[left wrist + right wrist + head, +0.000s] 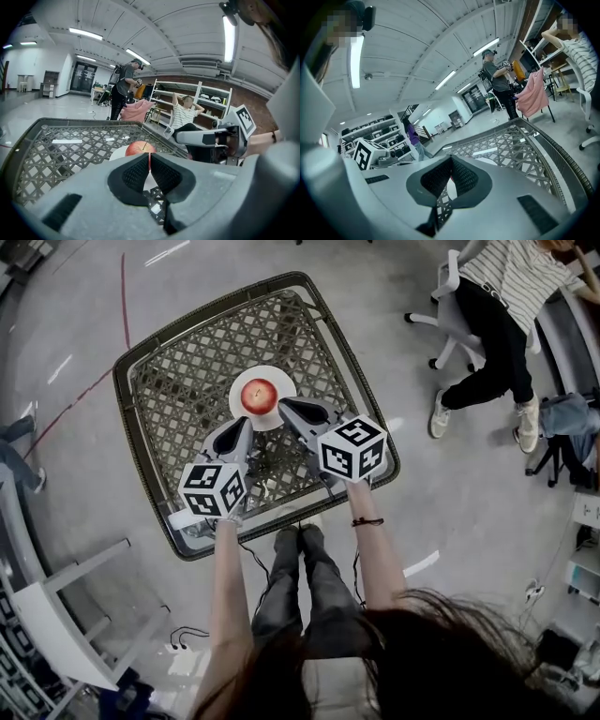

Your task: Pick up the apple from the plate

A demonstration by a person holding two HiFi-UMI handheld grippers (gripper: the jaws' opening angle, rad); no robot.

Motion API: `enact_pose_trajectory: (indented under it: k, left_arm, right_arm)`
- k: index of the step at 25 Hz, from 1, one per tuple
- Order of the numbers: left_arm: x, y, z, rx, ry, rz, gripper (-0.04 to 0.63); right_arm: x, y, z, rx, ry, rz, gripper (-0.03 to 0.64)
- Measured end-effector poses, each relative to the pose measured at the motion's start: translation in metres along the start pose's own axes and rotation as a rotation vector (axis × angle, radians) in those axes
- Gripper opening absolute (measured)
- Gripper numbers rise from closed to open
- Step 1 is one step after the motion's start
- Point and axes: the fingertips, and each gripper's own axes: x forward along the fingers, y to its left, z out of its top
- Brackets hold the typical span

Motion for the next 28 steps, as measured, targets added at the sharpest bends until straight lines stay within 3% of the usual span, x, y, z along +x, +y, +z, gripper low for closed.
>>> enact_pose_trajectory:
  k: [10, 13, 16, 20, 28]
  left_arm:
    - [0.016, 0.009, -0.009, 0.026, 0.022, 0.017, 0.022]
    - [0.02, 0.01, -0.012, 0.043, 0.027, 0.015, 0.09]
    - [0.021, 0.01, -0.012, 0.06, 0.024, 0.022, 0.119]
    - [0.028, 0.014, -0.014, 0.079, 0.019, 0.039, 0.239]
    - [0.039, 0.016, -0.015, 0.096, 0.012, 0.022, 0.268]
  right_arm:
    - [0.005, -0.017, -0.01, 0.009, 0.012, -0.009, 0.009]
    - [0.006, -0.021, -0.014, 0.012, 0.009, -0.014, 0.009]
    - [0.005, -0.024, -0.014, 0.013, 0.004, -0.019, 0.009]
    - [0.005, -0.029, -0.016, 0.015, 0.006, -0.022, 0.009]
    - [0.01, -0.037, -0.021, 0.014, 0.014, -0.024, 0.009]
